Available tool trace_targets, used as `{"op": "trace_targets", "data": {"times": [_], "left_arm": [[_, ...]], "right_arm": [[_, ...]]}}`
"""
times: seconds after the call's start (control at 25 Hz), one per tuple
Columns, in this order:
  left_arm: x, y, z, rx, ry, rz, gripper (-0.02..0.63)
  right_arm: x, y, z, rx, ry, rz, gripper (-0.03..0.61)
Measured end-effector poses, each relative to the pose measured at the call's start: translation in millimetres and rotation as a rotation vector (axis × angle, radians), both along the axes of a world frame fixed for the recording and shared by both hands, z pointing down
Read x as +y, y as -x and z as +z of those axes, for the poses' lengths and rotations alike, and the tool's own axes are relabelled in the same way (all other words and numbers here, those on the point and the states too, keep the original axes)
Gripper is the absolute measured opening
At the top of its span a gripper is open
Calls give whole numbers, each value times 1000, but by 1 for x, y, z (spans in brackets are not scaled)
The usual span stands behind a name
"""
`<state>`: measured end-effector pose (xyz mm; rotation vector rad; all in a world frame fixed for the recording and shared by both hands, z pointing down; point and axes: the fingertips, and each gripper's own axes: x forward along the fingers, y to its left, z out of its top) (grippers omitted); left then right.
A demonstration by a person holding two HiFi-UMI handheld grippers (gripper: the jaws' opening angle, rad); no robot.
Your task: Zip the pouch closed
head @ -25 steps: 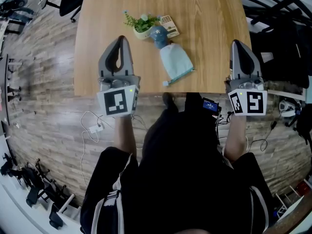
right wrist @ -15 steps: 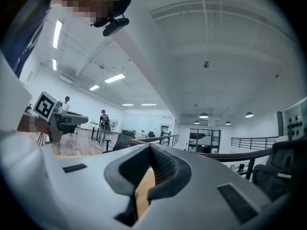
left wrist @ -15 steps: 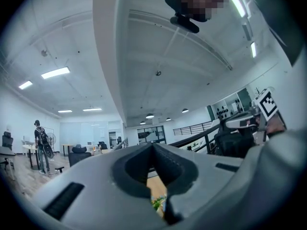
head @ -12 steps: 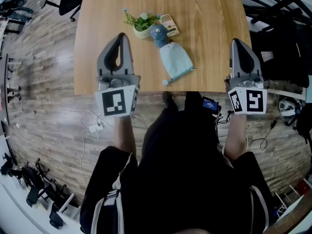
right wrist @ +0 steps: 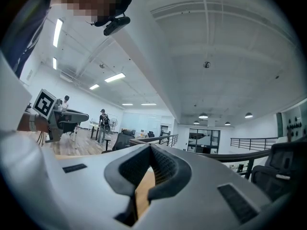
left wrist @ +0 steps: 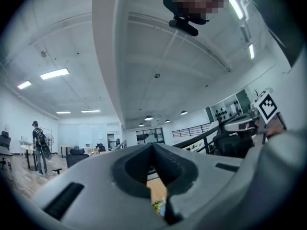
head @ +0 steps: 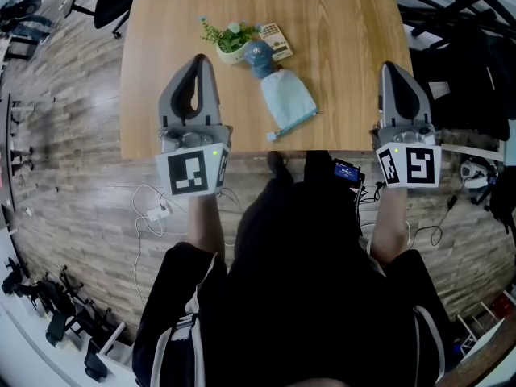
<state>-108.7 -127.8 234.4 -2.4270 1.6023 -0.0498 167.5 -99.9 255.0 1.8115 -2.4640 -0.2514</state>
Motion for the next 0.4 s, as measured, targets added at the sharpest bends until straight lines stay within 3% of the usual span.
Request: {"op": "trace_targets", "data": {"times": [0.4], "left_arm": [[1, 0, 0, 10, 7, 3, -2]], "right_arm": [[-1, 4, -2, 3, 1, -4, 12]]}}
